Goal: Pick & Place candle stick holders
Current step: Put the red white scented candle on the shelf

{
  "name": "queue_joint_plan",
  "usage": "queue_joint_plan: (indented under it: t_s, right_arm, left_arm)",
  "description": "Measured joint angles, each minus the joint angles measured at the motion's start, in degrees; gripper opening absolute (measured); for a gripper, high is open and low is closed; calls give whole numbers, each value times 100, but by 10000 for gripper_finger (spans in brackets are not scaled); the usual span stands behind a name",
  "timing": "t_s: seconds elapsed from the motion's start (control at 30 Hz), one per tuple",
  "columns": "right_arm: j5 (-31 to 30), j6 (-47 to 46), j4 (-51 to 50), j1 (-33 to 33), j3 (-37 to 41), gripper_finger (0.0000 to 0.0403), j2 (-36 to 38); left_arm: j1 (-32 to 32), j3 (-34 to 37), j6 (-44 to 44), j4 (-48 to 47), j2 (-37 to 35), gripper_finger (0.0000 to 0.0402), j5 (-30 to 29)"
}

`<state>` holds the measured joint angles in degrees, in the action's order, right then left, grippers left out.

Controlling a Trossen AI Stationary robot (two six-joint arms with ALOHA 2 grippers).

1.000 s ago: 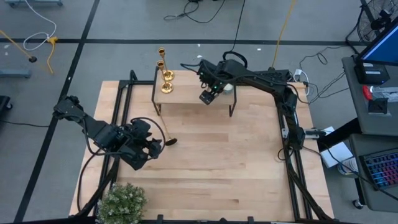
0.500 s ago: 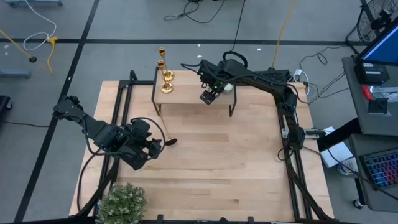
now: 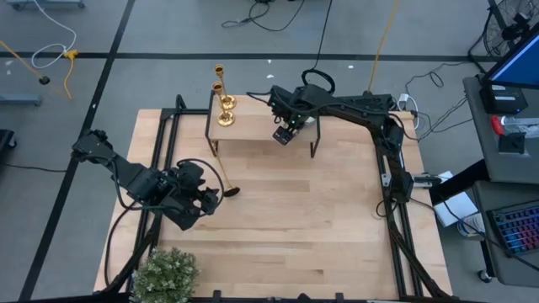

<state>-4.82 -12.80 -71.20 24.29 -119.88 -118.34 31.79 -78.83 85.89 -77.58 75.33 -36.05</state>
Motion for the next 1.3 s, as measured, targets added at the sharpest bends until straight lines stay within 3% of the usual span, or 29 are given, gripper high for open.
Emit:
queue_joint_plan:
  t_s: [0.4,0.83,1.3]
  right_arm:
    - [6,101,278,-2,33,301,-7]
    - [-136,208,343,-2,51,354,72]
    - [-97,239,1153,2,45,346,745]
  left_arm:
    - [0,0,-2,28,0,273,46]
    - [0,0,0,28,0,273,40]
    - [-37,0,20,28,-2,273,2]
